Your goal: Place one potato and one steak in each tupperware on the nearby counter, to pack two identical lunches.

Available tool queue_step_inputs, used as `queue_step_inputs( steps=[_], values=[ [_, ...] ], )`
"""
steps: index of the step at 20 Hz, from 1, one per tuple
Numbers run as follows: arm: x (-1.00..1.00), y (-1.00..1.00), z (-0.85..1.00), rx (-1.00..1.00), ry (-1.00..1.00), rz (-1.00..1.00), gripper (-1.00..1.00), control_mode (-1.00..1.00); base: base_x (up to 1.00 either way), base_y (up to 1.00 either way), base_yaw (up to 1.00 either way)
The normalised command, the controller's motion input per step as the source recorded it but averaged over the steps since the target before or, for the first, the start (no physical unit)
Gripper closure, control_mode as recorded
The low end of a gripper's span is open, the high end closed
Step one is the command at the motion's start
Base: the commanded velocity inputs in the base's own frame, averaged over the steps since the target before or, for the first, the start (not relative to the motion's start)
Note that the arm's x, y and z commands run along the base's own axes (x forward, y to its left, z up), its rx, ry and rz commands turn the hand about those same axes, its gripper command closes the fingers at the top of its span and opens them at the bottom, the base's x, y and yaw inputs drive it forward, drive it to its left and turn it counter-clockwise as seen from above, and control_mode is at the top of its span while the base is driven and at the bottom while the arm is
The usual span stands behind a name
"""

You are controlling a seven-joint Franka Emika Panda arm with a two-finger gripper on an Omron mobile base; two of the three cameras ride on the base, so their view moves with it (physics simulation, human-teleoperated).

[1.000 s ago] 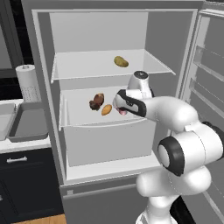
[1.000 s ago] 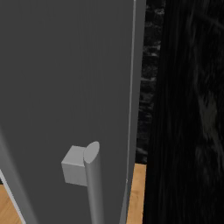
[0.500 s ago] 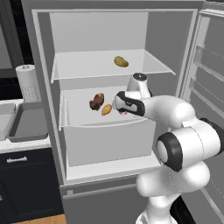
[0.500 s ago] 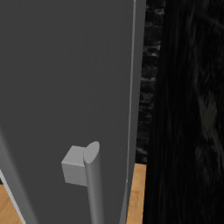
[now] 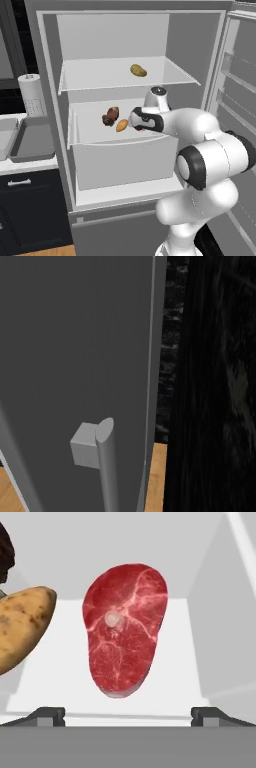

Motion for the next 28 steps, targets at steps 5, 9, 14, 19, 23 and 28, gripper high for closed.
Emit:
queue_step_inputs(
  steps=[5, 9, 14, 19, 23, 28],
  values=[
    [0.22, 0.00, -0.17, 0.00, 0.00, 0.00, -1.00, -1.00, 0.00, 0.00, 0.00],
    [0.18, 0.00, -0.12, 0.00, 0.00, 0.00, -1.00, -1.00, 0.00, 0.00, 0.00],
    [0.16, 0.00, -0.11, 0.00, 0.00, 0.00, -1.00, -1.00, 0.00, 0.00, 0.00],
    [0.18, 0.04, -0.11, 0.00, 0.00, 0.00, -1.00, -1.00, 0.00, 0.00, 0.00],
    [0.12, 0.17, -0.25, 0.00, 0.00, 0.00, 1.00, -1.00, 0.00, 0.00, 0.00],
    [-0.07, 0.26, -0.71, -0.05, -0.01, 0.00, 1.00, -1.00, 0.00, 0.00, 0.00]
  ],
)
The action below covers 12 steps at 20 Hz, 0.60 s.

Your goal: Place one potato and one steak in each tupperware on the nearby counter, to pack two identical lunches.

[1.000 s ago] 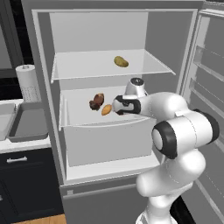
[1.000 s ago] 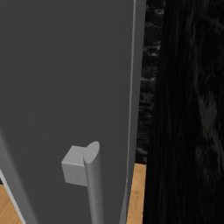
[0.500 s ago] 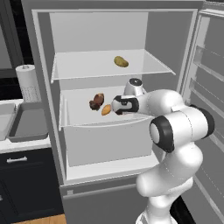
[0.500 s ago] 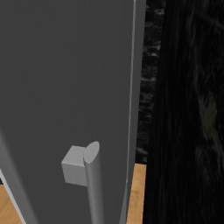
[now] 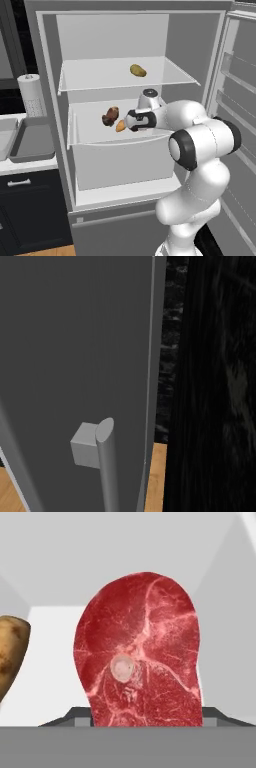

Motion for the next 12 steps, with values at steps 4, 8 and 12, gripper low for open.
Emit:
queue_step_inputs(
  steps=[4, 8, 12],
  values=[
    [-0.44, 0.00, -0.30, 0.08, 0.00, -0.01, 1.00, -1.00, 0.00, 0.00, 0.00],
    [-0.32, 0.00, 0.00, 0.02, 0.00, -0.01, 1.00, -1.00, 0.00, 0.00, 0.00],
    [-0.89, -0.04, 0.05, 0.11, 0.00, 0.09, 1.00, -1.00, 0.00, 0.00, 0.00]
  ],
)
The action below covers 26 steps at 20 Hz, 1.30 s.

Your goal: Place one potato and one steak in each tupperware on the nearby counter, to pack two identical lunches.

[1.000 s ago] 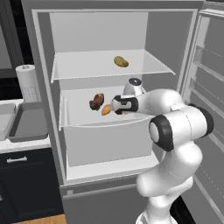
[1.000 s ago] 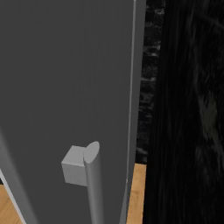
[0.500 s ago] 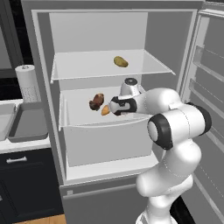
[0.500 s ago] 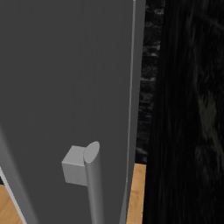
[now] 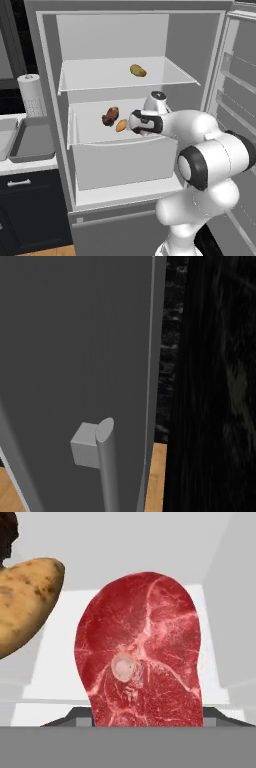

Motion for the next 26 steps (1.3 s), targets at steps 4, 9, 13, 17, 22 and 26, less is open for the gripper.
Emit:
queue_step_inputs(
  steps=[4, 9, 13, 17, 22, 26],
  values=[
    [-1.00, 0.00, 0.37, 0.02, 0.02, 0.18, 1.00, -1.00, 0.00, 0.00, 0.00],
    [-0.71, -0.01, 0.56, -0.08, 0.30, 0.30, 1.00, -1.00, 0.00, 0.00, 0.00],
    [-0.95, 0.00, 0.31, -0.08, 0.34, 0.17, 1.00, -1.00, 0.00, 0.00, 0.00],
    [-1.00, 0.00, 0.52, -0.05, -0.01, 0.00, 1.00, -1.00, 0.00, 0.00, 0.00],
    [-1.00, 0.00, 0.55, 0.00, -0.17, -0.04, 1.00, -1.00, 0.00, 0.00, 0.00],
    [-0.83, 0.00, 0.49, 0.01, -0.15, -0.02, 1.00, -1.00, 0.00, 0.00, 0.00]
  ],
)
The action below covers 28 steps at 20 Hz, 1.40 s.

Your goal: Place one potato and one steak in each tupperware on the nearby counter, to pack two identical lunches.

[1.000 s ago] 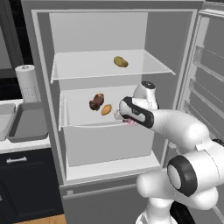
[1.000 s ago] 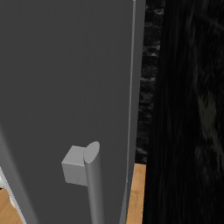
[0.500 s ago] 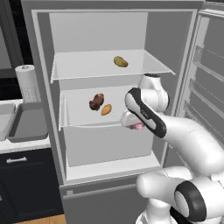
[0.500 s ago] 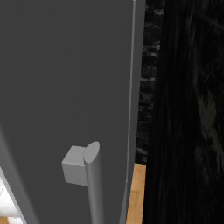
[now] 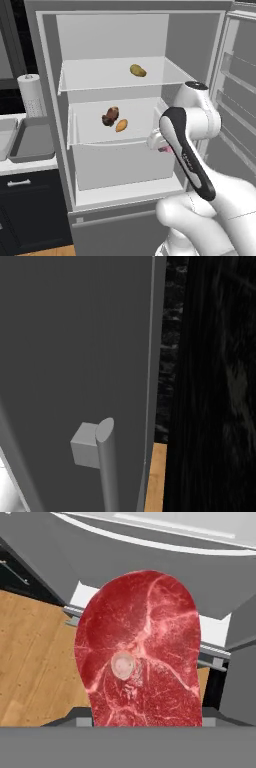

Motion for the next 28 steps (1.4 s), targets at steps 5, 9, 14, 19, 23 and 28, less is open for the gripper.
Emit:
queue_step_inputs(
  steps=[5, 9, 14, 19, 23, 28],
  values=[
    [-0.73, 0.00, 0.21, -0.02, -0.21, -0.04, 1.00, -1.00, 0.00, 0.00, 0.00],
    [-0.14, 0.00, 0.00, 0.00, -0.04, -0.02, 1.00, 1.00, -0.28, 0.02, -0.07],
    [0.00, 0.00, 0.00, 0.00, 0.00, 0.00, 1.00, 1.00, -0.25, 0.45, -0.05],
    [0.00, 0.00, 0.00, 0.00, 0.00, 0.00, 1.00, 1.00, -0.09, 0.98, -0.01],
    [0.00, 0.00, 0.00, 0.00, 0.00, 0.00, 1.00, 1.00, 0.00, 1.00, -0.01],
    [0.00, 0.00, 0.00, 0.00, 0.00, 0.00, 1.00, 1.00, 0.00, 1.00, 0.00]
  ],
)
